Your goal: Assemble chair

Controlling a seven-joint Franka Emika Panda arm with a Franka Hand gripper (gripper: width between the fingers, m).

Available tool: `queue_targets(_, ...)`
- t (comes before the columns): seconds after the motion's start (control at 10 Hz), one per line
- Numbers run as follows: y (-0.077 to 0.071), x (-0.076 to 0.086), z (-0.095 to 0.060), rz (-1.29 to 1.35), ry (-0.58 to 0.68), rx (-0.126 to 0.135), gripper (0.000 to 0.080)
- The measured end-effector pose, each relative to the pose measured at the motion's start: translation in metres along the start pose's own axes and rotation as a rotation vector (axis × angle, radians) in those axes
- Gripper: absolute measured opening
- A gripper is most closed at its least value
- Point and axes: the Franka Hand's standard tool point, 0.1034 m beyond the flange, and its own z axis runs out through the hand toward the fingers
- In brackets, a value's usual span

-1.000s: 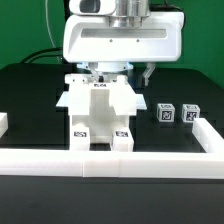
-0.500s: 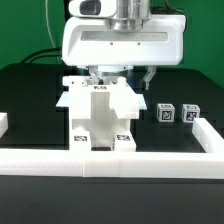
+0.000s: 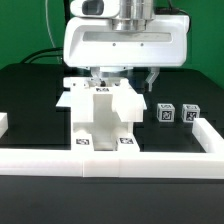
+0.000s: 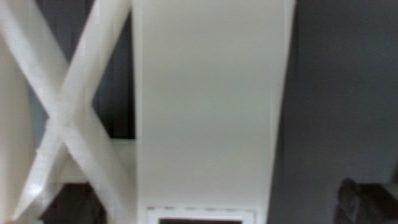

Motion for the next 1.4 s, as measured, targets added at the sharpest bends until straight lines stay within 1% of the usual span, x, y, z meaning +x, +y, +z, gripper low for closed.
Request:
queue_targets(0.1,-0.001,0.0,-0.001,0.004,0.0,0.001,0.0649)
queue_targets(0.3,-0.006,-0.002,-0.009,0.031,0.006,0.004,0.0649)
queue_targets(0.4,-0.013,-0.007,-0.014,0.067,0.006,0.006,0.0649)
queue_targets(0.7,-0.043,-0.025,-0.038,0.159,0.017,0.032,0.0649)
queue_targets(0.8,-0.047,-0.031,-0.042,0.157,0.019,0.038,0.0649)
queue_targets(1.0,-0.05,-0.034,-0.04,0.164,0.015,0.038,0.0649)
queue_targets(1.2,-0.045,-0.038,-0.035,0.174,0.008,0.036,0.0649)
queue_targets(1.3,-0.038,-0.038,-0.036,0.169,0.007,0.037,0.0649)
queue_targets(1.4,-0.025,-0.036,-0.039,0.159,0.006,0.036,0.0649)
